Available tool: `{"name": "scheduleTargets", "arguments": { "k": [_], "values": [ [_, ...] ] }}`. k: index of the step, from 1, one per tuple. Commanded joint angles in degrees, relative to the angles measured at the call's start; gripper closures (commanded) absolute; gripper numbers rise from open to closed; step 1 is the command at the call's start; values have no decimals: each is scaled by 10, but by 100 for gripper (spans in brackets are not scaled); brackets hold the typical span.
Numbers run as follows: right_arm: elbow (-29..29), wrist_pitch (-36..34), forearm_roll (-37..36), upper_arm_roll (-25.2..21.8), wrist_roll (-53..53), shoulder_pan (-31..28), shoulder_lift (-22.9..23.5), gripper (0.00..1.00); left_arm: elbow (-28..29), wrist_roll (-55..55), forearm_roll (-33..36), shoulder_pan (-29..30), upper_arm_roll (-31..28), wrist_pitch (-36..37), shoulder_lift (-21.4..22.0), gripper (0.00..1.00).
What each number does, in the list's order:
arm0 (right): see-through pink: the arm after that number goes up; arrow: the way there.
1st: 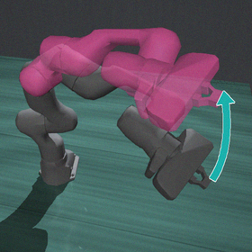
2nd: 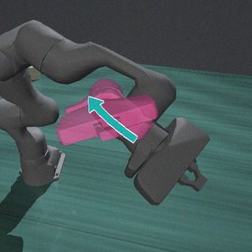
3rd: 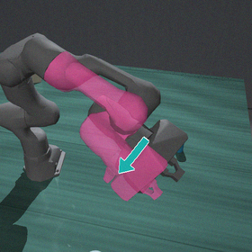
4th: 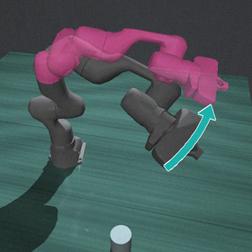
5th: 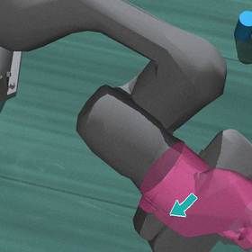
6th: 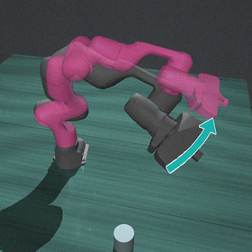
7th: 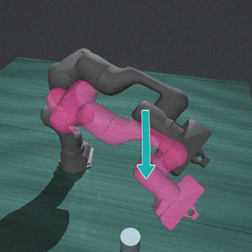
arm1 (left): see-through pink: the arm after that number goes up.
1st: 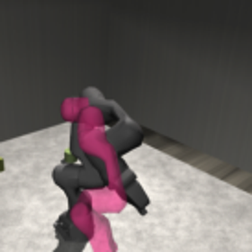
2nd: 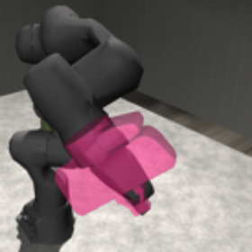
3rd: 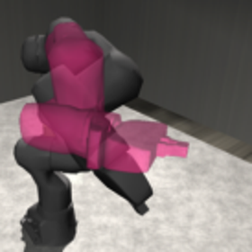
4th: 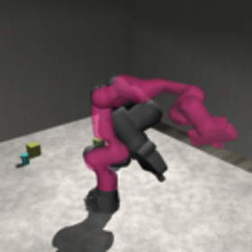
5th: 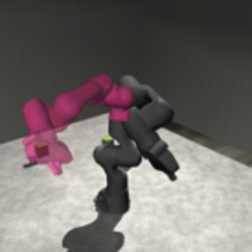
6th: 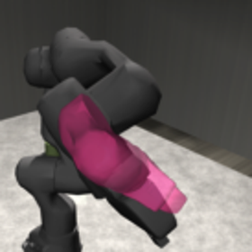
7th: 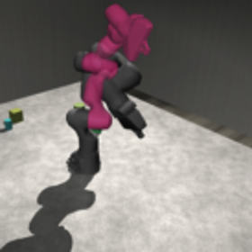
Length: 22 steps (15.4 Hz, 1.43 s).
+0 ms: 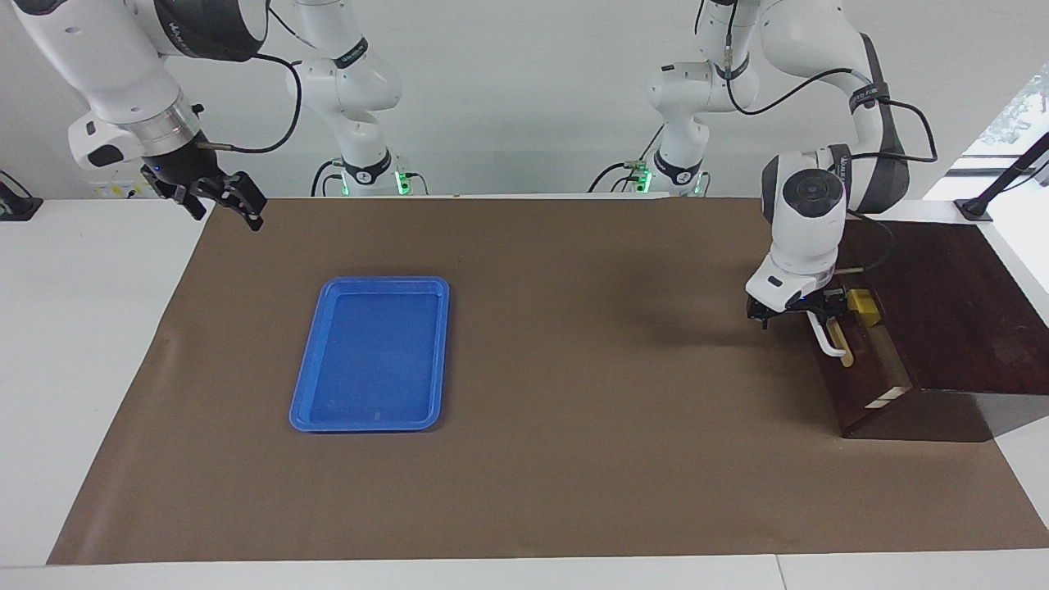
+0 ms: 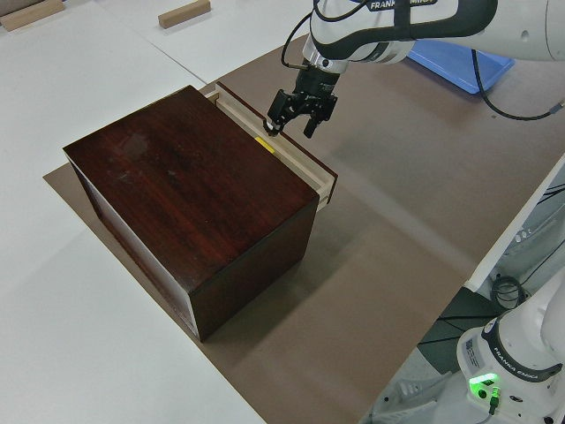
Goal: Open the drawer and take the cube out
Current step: 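Grasp the white drawer handle with the left gripper, then pull the drawer open toward the robot with the left gripper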
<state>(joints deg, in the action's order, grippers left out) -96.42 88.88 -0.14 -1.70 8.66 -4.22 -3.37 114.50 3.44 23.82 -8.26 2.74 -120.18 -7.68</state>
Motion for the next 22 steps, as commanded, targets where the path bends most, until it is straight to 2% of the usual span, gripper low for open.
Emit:
{"name": "scheduleTargets", "arguments": {
  "k": [1, 5, 9, 22],
  "values": [
    [-29, 22, 14, 6, 7, -8, -19, 0, 8, 9, 4, -27, -3, 14, 13, 0],
    [-32, 24, 15, 6, 30, -4, -16, 0, 5, 9, -12, -40, -3, 17, 12, 0],
    [-53, 46, 53, 6, 76, -2, -19, 0, 3, 9, -12, -47, -3, 20, 12, 0],
    [-58, 52, 54, 10, 83, 0, -19, 0, -1, 7, -12, -61, -4, 28, 12, 0]
  ]
}}
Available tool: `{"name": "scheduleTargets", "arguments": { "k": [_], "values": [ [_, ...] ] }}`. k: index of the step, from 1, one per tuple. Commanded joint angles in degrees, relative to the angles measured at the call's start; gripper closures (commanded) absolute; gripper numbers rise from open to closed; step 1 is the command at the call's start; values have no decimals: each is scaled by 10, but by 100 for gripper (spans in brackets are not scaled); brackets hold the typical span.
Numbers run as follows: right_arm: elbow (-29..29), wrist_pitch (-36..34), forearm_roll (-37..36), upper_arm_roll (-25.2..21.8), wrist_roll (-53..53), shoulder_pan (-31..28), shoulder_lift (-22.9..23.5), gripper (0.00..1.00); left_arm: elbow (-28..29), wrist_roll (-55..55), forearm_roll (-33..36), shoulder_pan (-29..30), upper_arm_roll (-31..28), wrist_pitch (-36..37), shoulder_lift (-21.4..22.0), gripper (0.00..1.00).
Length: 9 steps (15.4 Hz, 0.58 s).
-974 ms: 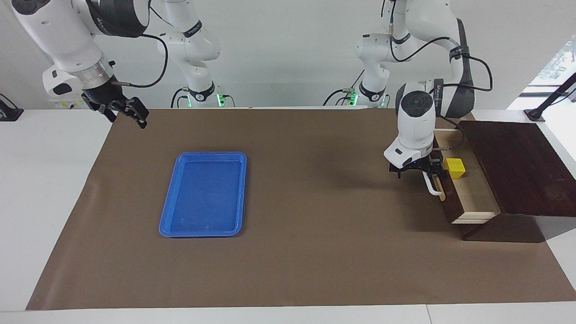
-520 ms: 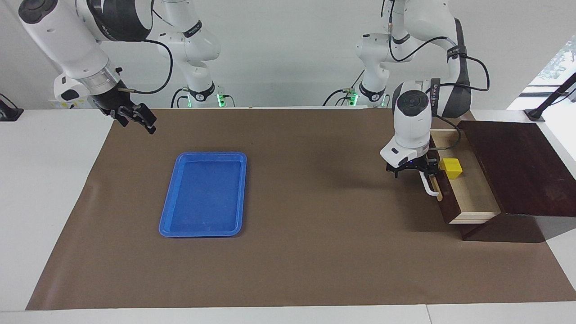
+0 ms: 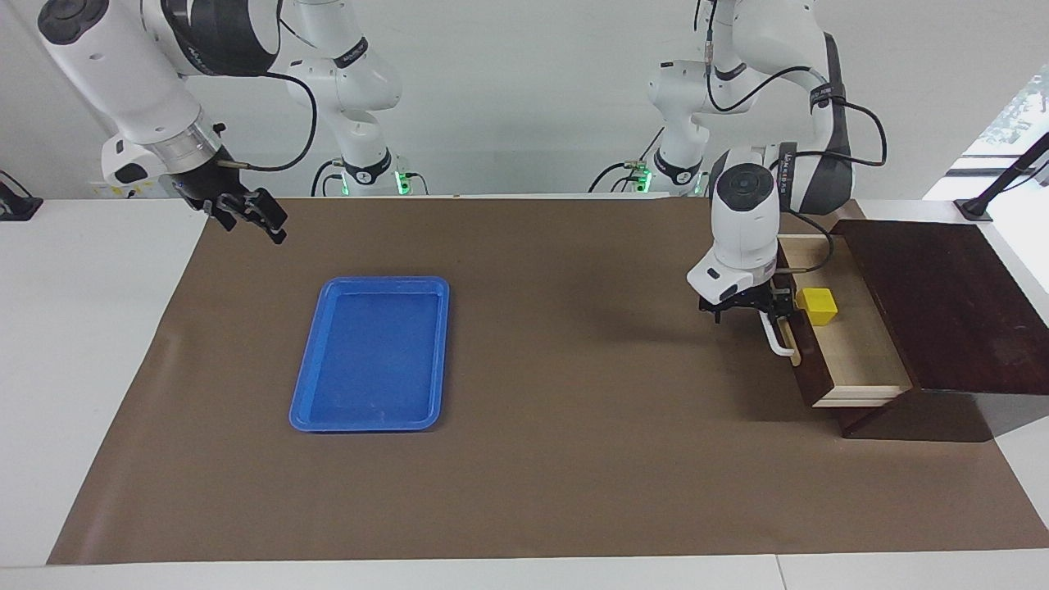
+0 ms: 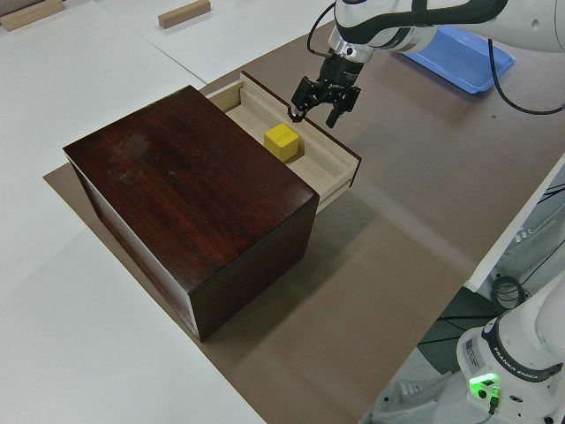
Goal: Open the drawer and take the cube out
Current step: 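Pull the drawer open toward the robot with the left gripper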
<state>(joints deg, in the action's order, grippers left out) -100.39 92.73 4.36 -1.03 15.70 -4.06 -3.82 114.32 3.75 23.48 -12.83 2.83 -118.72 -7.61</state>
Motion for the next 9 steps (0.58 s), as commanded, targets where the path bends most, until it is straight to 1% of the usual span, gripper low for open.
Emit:
{"name": "scheduleTargets", "arguments": {
  "k": [1, 3, 6, 9],
  "values": [
    [-18, 13, 9, 4, 13, -2, -15, 0, -6, 3, -9, -15, -5, 21, 10, 0],
    [-17, 12, 9, 4, 13, -2, -15, 0, -41, -2, -9, -15, -5, 58, 3, 0],
    [-17, 12, 9, 4, 13, -2, -15, 0, -73, -4, -15, -15, -4, 91, 3, 0],
    [-16, 11, 9, 5, 13, -2, -15, 0, -117, -1, -69, -11, -5, 129, 8, 0]
  ]
}}
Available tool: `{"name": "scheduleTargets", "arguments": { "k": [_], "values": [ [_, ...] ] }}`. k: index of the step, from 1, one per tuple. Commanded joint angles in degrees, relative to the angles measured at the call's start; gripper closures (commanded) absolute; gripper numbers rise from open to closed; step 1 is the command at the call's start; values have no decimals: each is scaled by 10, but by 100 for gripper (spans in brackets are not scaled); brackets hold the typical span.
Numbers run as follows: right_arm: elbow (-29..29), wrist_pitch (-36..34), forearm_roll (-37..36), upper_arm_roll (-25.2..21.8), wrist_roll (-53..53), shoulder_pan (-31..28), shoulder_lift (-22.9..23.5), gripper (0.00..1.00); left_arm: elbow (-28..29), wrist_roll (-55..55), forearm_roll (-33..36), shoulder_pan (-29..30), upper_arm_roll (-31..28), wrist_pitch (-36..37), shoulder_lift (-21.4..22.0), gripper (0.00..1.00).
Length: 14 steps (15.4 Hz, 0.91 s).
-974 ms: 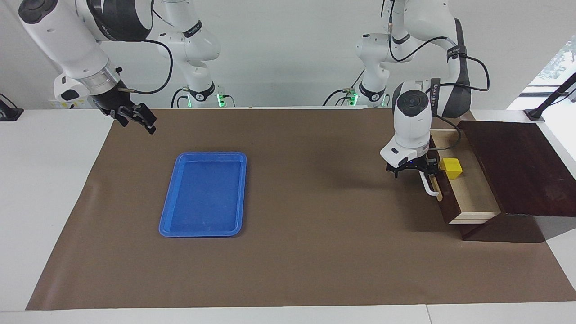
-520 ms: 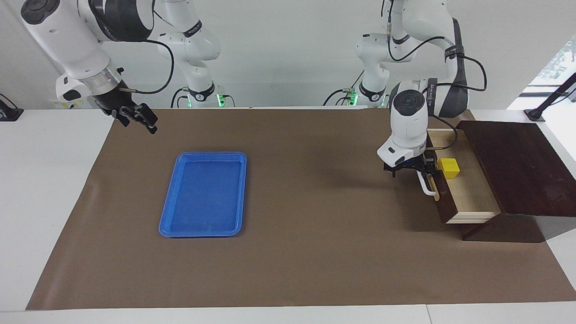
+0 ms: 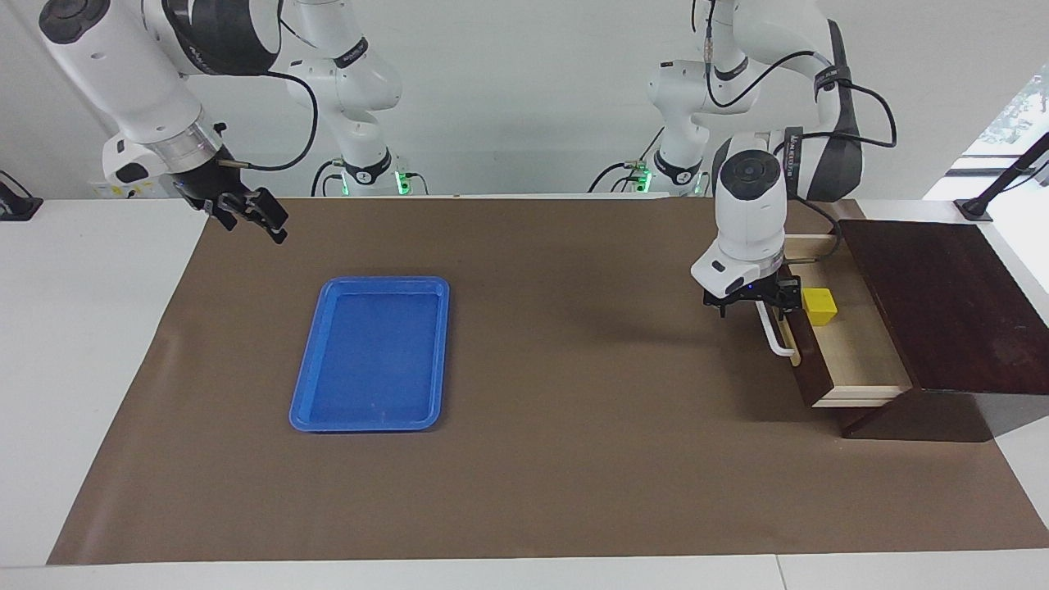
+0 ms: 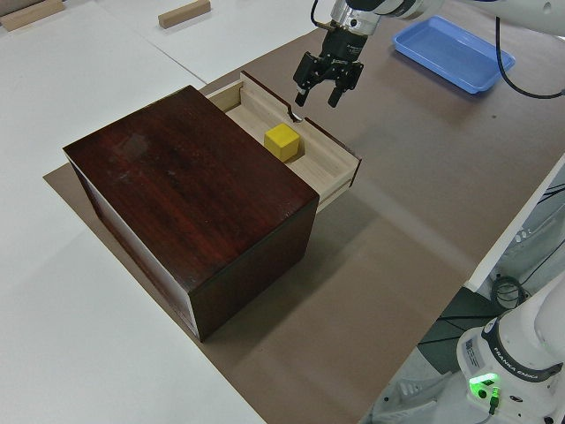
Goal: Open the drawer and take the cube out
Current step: 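Pull the drawer open toward the robot with the left gripper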
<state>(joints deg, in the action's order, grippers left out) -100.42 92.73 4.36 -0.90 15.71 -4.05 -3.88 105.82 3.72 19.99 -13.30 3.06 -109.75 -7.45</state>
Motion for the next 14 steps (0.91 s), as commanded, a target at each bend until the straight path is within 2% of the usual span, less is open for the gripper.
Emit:
{"name": "scheduleTargets", "arguments": {
  "k": [1, 3, 7, 11, 14],
  "values": [
    [-17, 11, 9, 4, 13, -2, -14, 0, -47, 3, -51, -4, -8, 53, 9, 0],
    [-16, 12, 9, 4, 13, -2, -14, 0, -61, 14, -74, -1, -16, 77, 21, 0],
    [-16, 11, 9, 4, 13, -1, -14, 0, -89, 103, -142, 50, -20, 85, 37, 0],
    [-16, 12, 9, 5, 13, -1, -14, 0, -106, 144, -149, 98, -20, 103, 35, 0],
    [-16, 11, 9, 5, 14, -1, -14, 0, -100, 258, -150, 115, -20, 98, 37, 0]
  ]
}}
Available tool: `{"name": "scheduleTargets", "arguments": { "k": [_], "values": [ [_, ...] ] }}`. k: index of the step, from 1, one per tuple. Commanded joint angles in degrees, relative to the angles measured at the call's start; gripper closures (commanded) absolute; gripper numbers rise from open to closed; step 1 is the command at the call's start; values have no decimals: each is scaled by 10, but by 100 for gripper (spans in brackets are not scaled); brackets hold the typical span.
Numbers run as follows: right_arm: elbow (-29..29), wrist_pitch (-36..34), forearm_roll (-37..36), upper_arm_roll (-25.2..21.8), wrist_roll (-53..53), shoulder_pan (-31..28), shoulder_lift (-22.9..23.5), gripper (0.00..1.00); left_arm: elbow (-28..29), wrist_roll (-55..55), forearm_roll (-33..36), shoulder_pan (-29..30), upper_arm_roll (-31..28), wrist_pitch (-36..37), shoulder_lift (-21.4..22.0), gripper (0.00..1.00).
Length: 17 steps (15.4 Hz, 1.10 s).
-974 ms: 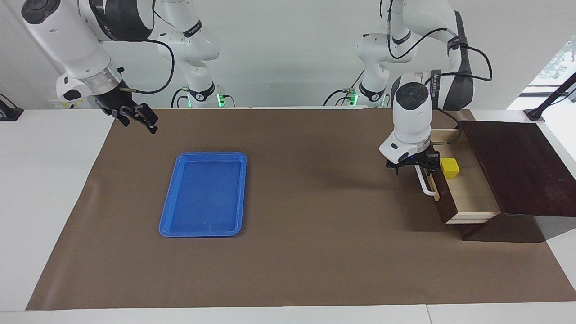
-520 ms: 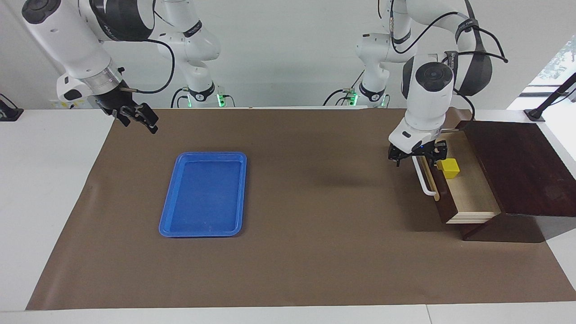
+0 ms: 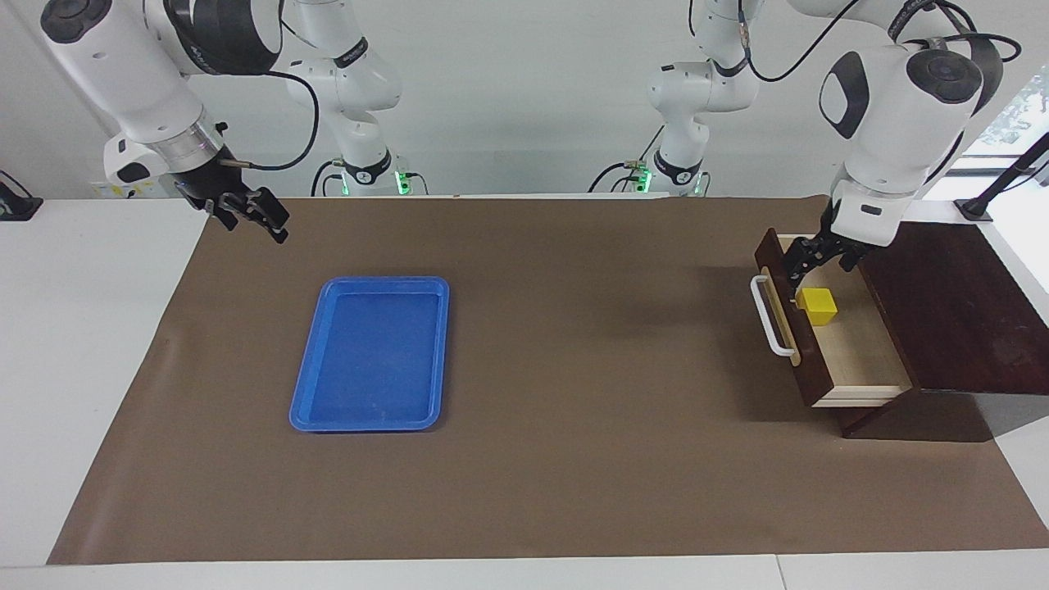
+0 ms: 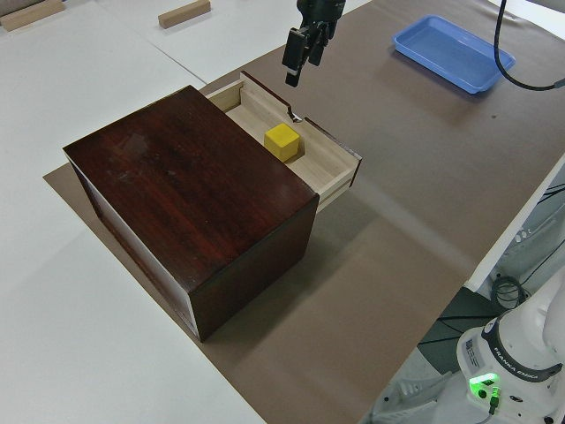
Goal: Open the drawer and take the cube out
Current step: 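Lower the left gripper into the drawer while the right gripper approaches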
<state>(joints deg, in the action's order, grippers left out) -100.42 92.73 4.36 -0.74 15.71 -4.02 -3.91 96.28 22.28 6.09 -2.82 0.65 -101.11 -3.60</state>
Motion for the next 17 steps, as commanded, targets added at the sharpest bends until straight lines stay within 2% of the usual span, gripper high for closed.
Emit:
{"name": "scheduleTargets", "arguments": {
  "k": [1, 3, 6, 9, 13, 17],
  "values": [
    [-16, 11, 9, 3, 22, -1, -14, 0, -1, 134, -21, 14, 4, 12, 0, 0],
    [-17, 10, 10, 4, 39, 3, -14, 0, 1, 233, -39, 29, 4, 9, 0, 0],
    [-17, 10, 11, 4, 72, 13, -14, 0, 10, 280, -40, 39, 4, 7, 5, 0],
    [-17, 11, 28, 4, 103, 21, -8, 0, 20, 365, -42, 52, 4, -28, 6, 0],
    [-16, 22, 47, 4, 179, 45, 12, 0, 37, 377, -42, 57, 4, -39, 6, 0],
    [-14, 30, 59, 4, 243, 70, 28, 0, 47, 419, -42, 74, 4, -51, -19, 0]
  ]
}}
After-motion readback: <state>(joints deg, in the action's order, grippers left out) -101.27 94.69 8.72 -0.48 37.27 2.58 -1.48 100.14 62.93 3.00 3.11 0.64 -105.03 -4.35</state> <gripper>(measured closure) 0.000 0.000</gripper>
